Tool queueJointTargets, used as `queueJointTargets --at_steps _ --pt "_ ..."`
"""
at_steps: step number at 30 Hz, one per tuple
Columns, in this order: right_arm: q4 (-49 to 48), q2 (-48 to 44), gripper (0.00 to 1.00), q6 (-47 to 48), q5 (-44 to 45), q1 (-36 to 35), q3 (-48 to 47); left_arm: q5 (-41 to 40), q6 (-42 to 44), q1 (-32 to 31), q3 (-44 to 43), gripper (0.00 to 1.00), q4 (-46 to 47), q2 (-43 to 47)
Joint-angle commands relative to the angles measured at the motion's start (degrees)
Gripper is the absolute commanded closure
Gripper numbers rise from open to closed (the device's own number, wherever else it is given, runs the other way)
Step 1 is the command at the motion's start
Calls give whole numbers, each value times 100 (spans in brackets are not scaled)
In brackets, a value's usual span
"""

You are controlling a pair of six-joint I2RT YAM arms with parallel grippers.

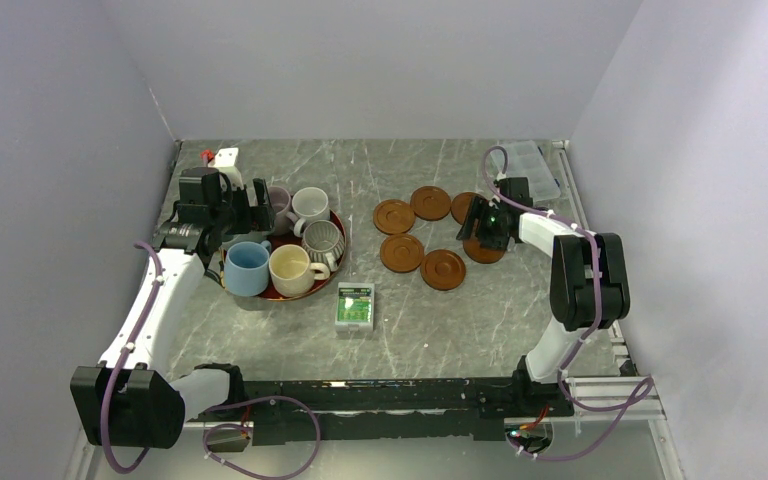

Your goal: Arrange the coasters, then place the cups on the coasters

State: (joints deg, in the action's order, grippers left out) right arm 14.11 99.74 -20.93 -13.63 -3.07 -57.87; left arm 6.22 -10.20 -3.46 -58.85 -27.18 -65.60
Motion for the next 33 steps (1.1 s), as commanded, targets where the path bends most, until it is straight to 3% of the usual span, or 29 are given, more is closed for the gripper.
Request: queueJointTargets --at_steps 1,33 --pt "49 2 29 68 -207 27 91 64 -34 -23 -144 7 195 31" --pt "-171 -34 29 41 -991 -15 346 86 -28 -23 -136 7 213 48"
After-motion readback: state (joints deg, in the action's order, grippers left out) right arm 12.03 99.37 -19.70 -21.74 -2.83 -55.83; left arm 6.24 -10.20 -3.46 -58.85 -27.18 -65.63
